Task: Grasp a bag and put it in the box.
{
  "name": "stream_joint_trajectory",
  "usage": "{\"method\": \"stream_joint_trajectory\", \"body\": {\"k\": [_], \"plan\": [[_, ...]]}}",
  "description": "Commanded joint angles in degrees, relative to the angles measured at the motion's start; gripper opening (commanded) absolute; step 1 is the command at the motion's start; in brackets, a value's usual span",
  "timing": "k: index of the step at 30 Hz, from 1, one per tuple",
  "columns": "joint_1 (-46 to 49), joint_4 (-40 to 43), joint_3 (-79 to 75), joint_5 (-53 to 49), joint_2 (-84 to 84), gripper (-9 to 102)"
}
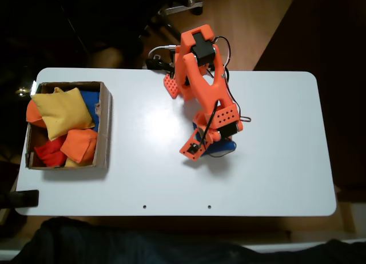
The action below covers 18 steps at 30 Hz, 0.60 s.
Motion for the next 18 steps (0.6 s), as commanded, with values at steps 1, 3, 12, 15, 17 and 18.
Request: {"method": "stream_joint_trajectory", "body": {"k": [1,3,12,15,17,18], "plan": [[0.4,-1.8,-2.3,1.1,0.1,93],[0.5,-3.0,-2.3,1.2,0.1,93],[-0.7,-3.3,-1.8,0.3,0.4,81],[-1.1,-3.5,-1.1,0.4,0.6,73],[-1.2,-3.6,-0.7,0.5,0.9,71],[-1.3,-3.7,-0.4,0.5,1.1,70]]}}
